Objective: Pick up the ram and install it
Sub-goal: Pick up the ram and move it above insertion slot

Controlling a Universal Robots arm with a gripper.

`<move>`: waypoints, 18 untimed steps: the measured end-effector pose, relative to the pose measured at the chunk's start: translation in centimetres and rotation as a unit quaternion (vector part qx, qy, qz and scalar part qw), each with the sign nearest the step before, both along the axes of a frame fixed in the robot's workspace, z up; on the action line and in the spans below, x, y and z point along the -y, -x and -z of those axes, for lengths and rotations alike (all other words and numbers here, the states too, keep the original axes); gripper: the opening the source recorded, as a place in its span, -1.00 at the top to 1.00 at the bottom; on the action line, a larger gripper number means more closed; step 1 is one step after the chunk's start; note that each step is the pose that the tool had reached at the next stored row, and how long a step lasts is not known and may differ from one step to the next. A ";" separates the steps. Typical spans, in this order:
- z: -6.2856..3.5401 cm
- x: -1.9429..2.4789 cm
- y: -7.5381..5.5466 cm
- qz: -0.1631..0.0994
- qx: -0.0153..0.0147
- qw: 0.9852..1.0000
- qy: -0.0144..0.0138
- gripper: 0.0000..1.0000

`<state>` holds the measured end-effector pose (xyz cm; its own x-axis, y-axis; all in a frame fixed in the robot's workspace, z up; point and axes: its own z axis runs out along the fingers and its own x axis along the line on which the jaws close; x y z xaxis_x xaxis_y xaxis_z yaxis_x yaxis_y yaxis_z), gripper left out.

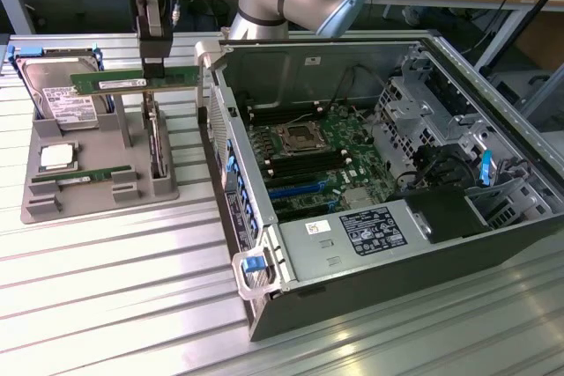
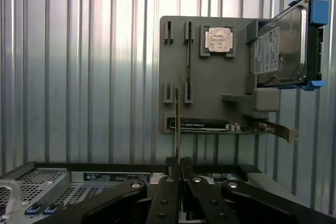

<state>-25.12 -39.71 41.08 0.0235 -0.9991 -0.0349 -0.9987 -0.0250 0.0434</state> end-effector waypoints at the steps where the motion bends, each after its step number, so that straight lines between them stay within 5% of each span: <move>1: 0.00 0.00 -0.1 0.000 0.000 1.000 0.000 0.76; 18: 0.00 0.00 -1.5 0.000 0.000 1.000 0.000 0.76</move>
<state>-23.67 -39.71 41.08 0.0235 -0.9991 -0.0350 -0.9987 -0.0250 0.0434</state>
